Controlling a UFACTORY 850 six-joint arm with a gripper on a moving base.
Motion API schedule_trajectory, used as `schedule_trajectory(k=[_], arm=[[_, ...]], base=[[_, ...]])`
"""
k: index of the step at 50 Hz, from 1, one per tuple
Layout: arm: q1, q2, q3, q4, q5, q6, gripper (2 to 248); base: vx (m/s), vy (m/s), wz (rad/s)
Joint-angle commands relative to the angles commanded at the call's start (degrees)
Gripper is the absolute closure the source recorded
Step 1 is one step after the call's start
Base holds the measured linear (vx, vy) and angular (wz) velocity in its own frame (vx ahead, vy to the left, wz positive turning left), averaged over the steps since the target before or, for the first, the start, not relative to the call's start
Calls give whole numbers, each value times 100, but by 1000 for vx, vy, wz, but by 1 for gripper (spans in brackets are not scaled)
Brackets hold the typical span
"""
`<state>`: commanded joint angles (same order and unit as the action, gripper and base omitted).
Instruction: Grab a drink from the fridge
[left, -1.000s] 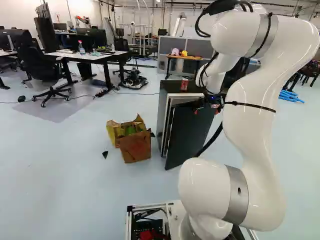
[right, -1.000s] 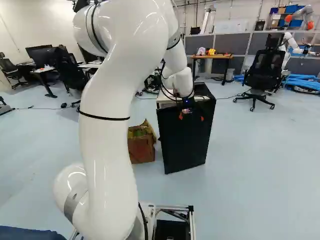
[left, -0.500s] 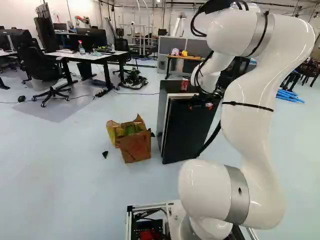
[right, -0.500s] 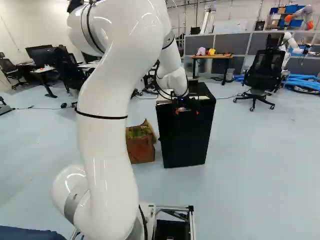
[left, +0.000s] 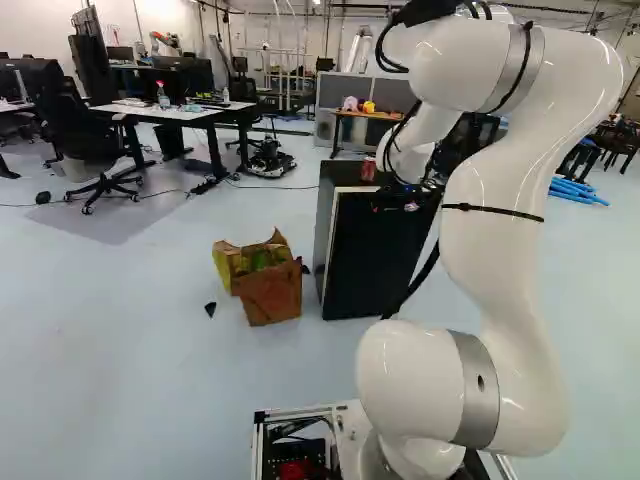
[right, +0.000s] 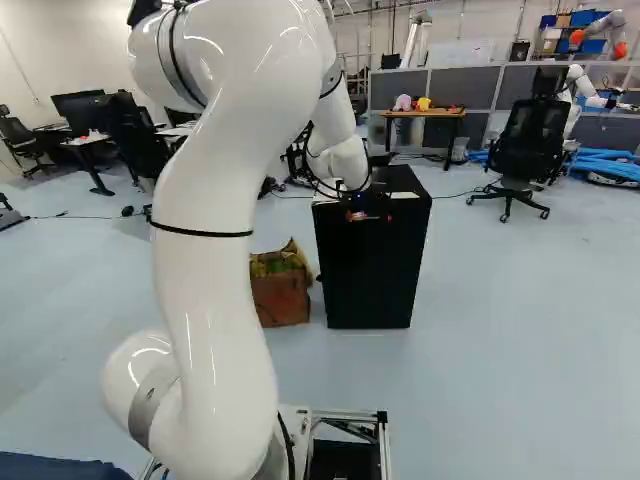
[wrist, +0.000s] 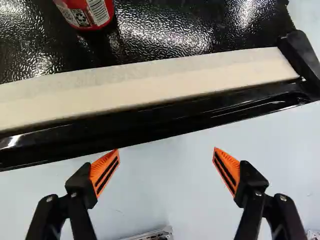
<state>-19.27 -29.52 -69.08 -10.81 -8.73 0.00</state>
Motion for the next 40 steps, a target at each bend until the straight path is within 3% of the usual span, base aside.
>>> schedule_trajectory(k=[40], arm=[[56, 345, 467, 0, 2, 0, 3]], base=[[0, 0, 0]])
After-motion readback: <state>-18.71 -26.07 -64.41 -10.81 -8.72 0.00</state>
